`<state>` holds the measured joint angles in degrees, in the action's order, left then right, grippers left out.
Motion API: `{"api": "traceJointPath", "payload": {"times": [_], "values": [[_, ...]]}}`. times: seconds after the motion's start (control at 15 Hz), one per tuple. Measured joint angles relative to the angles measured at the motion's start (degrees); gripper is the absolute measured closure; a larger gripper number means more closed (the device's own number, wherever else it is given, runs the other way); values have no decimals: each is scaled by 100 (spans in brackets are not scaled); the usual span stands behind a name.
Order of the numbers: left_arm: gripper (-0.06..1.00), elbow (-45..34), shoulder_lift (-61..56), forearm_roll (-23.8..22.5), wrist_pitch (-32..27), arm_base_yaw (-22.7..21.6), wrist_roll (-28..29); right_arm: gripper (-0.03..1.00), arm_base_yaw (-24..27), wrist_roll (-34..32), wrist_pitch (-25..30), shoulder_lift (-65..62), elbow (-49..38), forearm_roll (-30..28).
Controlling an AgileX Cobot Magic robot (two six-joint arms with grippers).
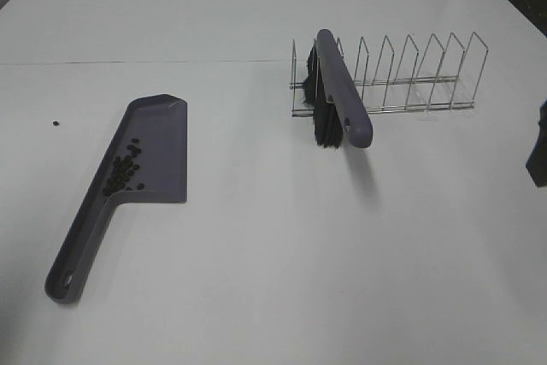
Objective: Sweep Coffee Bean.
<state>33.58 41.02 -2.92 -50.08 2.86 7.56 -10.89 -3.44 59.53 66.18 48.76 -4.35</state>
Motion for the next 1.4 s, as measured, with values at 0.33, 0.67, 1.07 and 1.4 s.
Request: {"api": "traceJointPath", "payload": {"times": [0.33, 0.67, 1.07, 1.4], "values": [[24, -206, -1220, 0, -688, 0, -292, 20, 0, 0, -206, -1243, -1152, 0], [8, -292, -2045, 0, -1255, 0, -338, 20, 0, 6, 80, -2722, -2091, 138], [8, -338, -3168, 17, -1209, 0, -447, 20, 0, 6, 590, -4337, -2103, 435], [8, -350, -4120, 17, -1203, 0, -447, 20, 0, 6, 579, -5735, -2166, 544]]}}
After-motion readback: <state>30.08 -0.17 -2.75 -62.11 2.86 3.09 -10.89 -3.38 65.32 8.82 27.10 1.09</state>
